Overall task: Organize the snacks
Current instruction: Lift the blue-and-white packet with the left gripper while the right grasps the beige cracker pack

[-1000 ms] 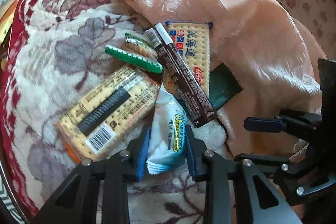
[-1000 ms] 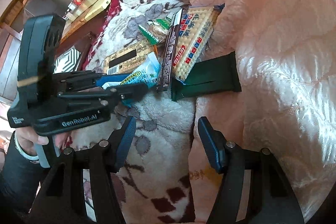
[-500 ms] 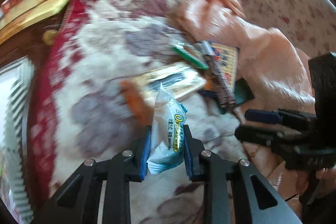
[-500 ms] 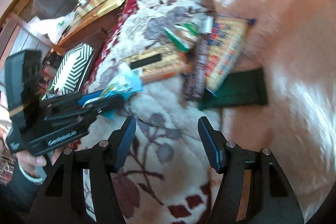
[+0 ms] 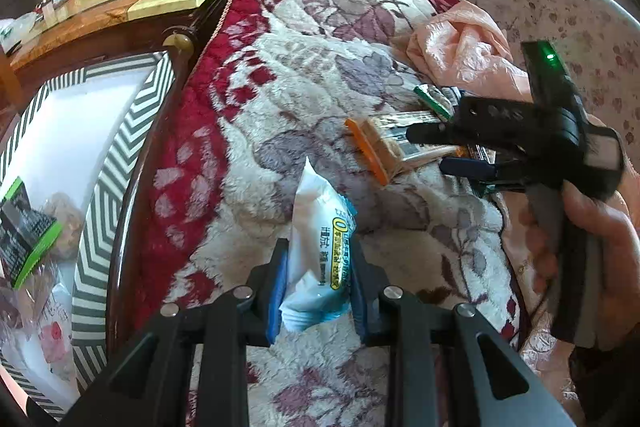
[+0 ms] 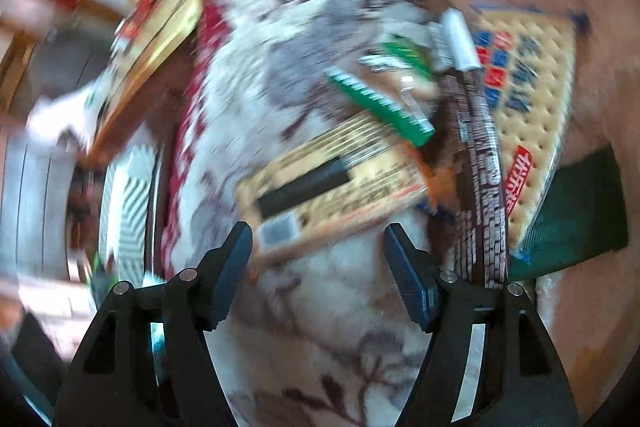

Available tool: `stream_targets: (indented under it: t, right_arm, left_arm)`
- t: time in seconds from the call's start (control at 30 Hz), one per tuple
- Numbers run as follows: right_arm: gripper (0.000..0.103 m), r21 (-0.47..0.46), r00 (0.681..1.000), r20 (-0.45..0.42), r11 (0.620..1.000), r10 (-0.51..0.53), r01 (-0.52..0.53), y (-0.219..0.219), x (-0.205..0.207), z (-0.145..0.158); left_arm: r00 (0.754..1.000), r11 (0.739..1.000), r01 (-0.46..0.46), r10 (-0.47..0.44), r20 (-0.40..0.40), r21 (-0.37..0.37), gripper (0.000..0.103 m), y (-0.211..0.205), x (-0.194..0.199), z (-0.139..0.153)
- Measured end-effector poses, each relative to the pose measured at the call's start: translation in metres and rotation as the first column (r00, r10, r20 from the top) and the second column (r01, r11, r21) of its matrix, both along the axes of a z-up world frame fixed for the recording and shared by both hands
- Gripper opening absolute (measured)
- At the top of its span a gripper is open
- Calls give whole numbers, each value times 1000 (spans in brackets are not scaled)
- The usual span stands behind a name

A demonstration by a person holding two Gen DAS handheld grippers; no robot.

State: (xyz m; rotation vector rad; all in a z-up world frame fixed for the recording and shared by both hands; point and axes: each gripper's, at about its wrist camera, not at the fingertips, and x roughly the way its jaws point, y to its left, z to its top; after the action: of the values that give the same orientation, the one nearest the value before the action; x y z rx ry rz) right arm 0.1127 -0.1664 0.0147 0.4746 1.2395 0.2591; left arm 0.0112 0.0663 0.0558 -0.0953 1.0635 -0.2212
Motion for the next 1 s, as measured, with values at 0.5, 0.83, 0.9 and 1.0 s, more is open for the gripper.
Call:
stream_targets:
  t: [0.5,0.83,0.9,1.0]
  right_arm:
    - [80,-366,969,60,908,241,-204,101,56,4]
    - [56,-392,902,119,854,415,-341,85,24,8]
    - [55,-369,899,129,862,419,-348,78,15,14]
    - [54,-373,888,148,856,434,-356,74,0,23]
  left_arm:
    - [997,997,-74,75,13,-37,30,34,-1,-5]
    - [996,996,-83,84,6,-44,30,34,-3,-3]
    - [996,996,-82,82,16,-43,30,32,-5,1]
    - [996,995,-88,89,22,-37,30,30,-7,5]
